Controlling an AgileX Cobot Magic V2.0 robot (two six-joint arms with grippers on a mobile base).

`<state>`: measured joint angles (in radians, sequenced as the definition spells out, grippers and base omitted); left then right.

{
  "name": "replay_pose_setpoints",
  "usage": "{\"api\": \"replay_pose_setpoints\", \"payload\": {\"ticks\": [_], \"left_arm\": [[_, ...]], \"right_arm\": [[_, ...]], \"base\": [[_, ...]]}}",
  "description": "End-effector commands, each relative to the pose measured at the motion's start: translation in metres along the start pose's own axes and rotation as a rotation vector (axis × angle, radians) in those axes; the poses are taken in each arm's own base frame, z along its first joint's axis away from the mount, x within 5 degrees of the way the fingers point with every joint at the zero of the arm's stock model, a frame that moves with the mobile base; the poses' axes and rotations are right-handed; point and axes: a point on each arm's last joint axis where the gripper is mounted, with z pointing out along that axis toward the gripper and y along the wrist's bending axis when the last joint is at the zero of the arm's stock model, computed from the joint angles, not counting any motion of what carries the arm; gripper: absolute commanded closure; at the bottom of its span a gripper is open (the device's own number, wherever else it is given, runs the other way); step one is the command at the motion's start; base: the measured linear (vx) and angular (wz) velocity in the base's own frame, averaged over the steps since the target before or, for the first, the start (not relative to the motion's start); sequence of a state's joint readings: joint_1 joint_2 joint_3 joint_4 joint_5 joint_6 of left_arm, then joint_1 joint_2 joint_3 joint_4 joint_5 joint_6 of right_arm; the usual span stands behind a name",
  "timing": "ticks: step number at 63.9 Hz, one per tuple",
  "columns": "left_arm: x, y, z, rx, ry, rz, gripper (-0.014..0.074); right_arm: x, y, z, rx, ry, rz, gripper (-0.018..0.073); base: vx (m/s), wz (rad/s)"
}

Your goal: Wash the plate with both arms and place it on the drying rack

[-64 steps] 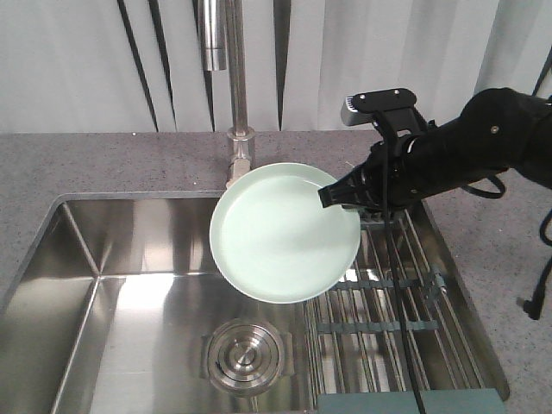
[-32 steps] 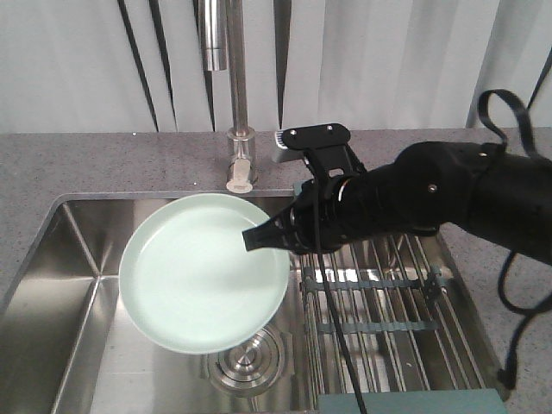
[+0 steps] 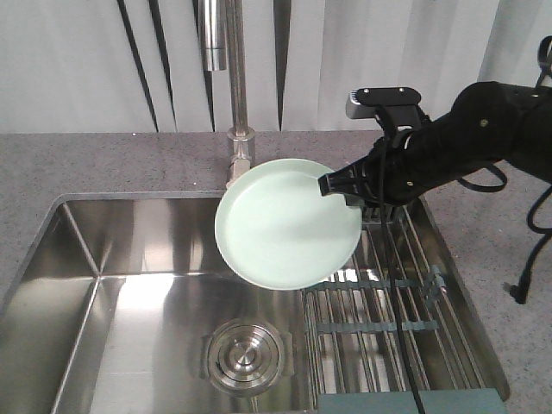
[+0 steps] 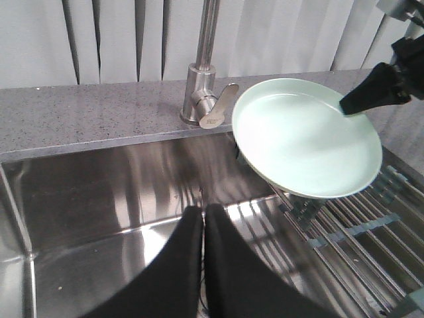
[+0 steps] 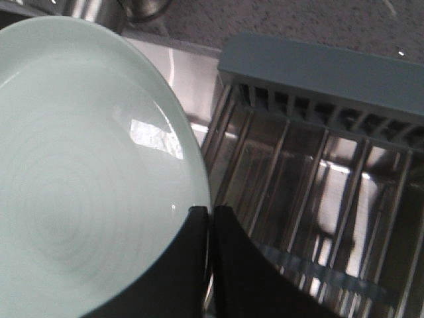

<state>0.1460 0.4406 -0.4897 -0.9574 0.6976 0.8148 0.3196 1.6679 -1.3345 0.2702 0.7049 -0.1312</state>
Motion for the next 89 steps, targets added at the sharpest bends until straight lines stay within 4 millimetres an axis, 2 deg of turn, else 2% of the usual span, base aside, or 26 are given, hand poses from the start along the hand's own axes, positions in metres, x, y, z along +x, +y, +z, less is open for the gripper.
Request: {"api": "replay_pose_setpoints", "payload": {"ticks": [1, 9, 16, 22, 34, 41, 47, 55, 62, 70, 78, 89], "left_arm": [[-0.011, -0.001, -0.002, -0.005, -0.063, -0.023, 0.0603], [-0.011, -0.001, -0.002, -0.006, -0.065, -0.023, 0.0603], [-0.012, 0.0, -0.002, -0.007, -0.065, -0.023, 0.0603], [-0.012, 0.0, -0.002, -0.007, -0.065, -0.023, 0.0603], [-0.012, -0.001, -0.002, -0.006, -0.065, -0.023, 0.0603], [-0.012, 0.0, -0.002, -0.006, -0.065, -0.023, 0.0603], [-0.012, 0.0, -0.002, -0.006, -0.065, -0.023, 0.0603], [-0.012, 0.0, -0.002, -0.007, -0.065, -0.023, 0.0603], [-0.012, 0.0, -0.002, -0.007, -0.065, -0.023, 0.0603], [-0.012, 0.0, -0.002, -0.007, -0.065, -0.023, 0.0603], [-0.012, 0.0, -0.002, -0.007, -0.065, -0.023, 0.0603], [-0.012, 0.0, -0.002, -0.008, -0.066, -0.023, 0.0603]], "right_arm": [[0.004, 0.01, -0.038, -0.014, -0.032, -0.051, 0.0561], [0.035, 0.039, -0.044, -0.085, -0.013, -0.081, 0.0561], [0.044, 0.069, -0.038, -0.139, -0.057, -0.11, 0.0561], [0.037, 0.087, -0.029, -0.167, -0.13, -0.099, 0.0561], [0.005, 0.087, 0.004, -0.129, -0.166, -0.099, 0.0561], [-0.012, 0.071, 0.014, -0.062, -0.157, -0.114, 0.0561], [-0.022, 0.049, 0.008, 0.018, -0.146, -0.1, 0.0561], [-0.027, 0.014, -0.021, 0.163, -0.123, -0.112, 0.0561], [-0.026, -0.013, -0.054, 0.281, -0.122, -0.119, 0.0561], [-0.024, -0.042, -0.073, 0.388, -0.102, -0.096, 0.0561], [-0.02, -0.067, -0.076, 0.444, -0.079, -0.057, 0.0561], [-0.019, -0.075, -0.058, 0.449, -0.023, -0.084, 0.0561]], "base": [[0.0, 0.0], [0.0, 0.0], [0.0, 0.0], [0.0, 0.0], [0.0, 0.0], [0.0, 0.0], [0.0, 0.0], [0.0, 0.0], [0.0, 0.0], [0.0, 0.0], [0.0, 0.0], [0.0, 0.0]]}}
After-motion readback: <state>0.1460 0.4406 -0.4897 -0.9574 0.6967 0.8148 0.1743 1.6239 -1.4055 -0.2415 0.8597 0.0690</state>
